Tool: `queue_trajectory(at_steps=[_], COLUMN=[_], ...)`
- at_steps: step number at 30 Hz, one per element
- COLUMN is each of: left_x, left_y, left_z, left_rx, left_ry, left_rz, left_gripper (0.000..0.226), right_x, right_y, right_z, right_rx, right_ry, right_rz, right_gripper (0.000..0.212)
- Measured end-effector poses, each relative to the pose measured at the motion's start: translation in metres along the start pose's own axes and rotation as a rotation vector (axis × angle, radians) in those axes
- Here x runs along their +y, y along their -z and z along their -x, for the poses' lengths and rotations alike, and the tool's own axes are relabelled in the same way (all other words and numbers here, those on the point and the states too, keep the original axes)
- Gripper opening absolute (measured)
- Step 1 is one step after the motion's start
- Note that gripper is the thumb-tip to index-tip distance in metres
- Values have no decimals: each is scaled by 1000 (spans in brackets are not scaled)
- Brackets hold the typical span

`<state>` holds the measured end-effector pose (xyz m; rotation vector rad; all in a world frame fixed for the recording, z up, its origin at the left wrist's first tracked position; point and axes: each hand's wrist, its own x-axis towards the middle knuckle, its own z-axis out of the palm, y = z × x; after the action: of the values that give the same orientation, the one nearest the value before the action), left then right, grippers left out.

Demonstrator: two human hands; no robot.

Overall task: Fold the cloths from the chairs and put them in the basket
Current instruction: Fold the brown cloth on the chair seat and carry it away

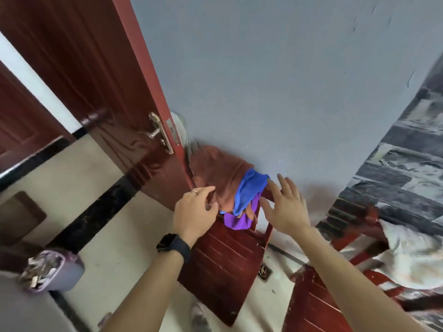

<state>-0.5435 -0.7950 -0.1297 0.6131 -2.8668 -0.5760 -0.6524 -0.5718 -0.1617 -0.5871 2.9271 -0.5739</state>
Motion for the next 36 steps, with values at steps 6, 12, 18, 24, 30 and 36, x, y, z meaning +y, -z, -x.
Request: queue_trajectory(at_steps=[6, 12, 18, 24, 30, 36], left_x=[-20, -32, -48, -34, 18, 53], left_y=[-55, -81, -58, 16, 129, 208], left_z=[-102, -157, -185, -224, -243, -209], left_rx=[-190, -176, -179, -83, -38, -56], left_ry=[-117, -278, -512, -381, -400, -236], left_rz=[-50, -231, -199, 230, 466, 929], left_gripper=[71, 53, 25, 23, 14, 9], right_x=[15, 14, 10, 8, -21, -138], right_y=[-64, -85, -91, -80, -38, 25], right_z=[-42, -51, -53, -52, -55, -29], right_rx=[-81, -13, -36, -101, -170, 340], right_ry=[-197, -299, -373, -383, -423, -166], right_rz=[176, 246, 264, 246, 39, -515], right_gripper=[73, 85, 89, 93, 94, 85])
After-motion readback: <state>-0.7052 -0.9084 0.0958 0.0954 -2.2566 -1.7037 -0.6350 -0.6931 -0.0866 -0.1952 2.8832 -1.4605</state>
